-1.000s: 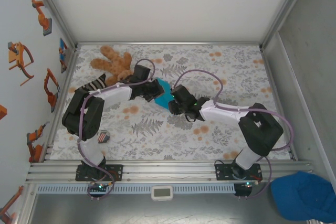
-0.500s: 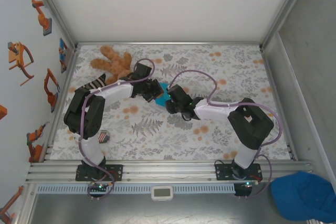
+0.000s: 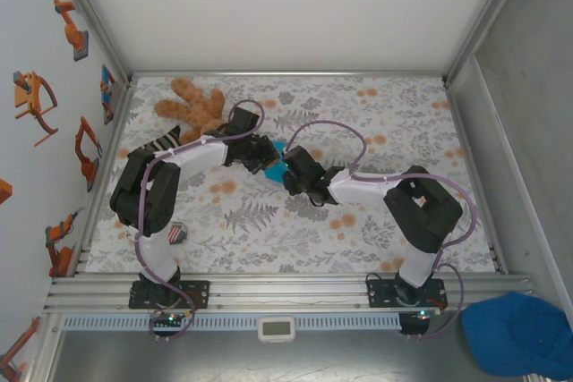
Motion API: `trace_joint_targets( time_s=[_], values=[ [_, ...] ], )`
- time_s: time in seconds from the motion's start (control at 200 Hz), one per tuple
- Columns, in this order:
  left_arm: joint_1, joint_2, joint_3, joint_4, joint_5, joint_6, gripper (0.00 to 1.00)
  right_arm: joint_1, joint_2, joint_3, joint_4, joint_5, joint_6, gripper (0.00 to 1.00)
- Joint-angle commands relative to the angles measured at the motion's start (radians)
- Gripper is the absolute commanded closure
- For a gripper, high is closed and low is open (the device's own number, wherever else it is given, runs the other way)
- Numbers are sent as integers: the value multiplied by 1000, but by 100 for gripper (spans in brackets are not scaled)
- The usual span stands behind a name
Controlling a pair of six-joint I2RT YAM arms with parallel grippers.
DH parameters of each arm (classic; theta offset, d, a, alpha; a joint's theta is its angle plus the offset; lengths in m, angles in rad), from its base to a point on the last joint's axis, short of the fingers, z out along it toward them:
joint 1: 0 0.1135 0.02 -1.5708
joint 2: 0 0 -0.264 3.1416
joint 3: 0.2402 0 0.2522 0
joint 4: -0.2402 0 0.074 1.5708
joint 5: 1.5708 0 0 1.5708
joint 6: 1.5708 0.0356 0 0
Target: Fold a paper plane with a square sheet of paper (pick it up from the middle)
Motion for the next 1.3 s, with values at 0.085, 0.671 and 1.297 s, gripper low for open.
trace_joint_targets(
  time_s=[0.085, 0.671, 1.297],
  values=[
    [-1, 5, 18, -43, 16, -5, 87, 12, 17, 10, 17, 60, -23, 77],
    [2, 11, 49, -71, 21, 12, 88, 14, 7, -39, 33, 46, -67, 75],
    [12, 12, 56, -87, 21, 21, 89, 19, 13, -54, 31, 71, -94, 74]
  ],
)
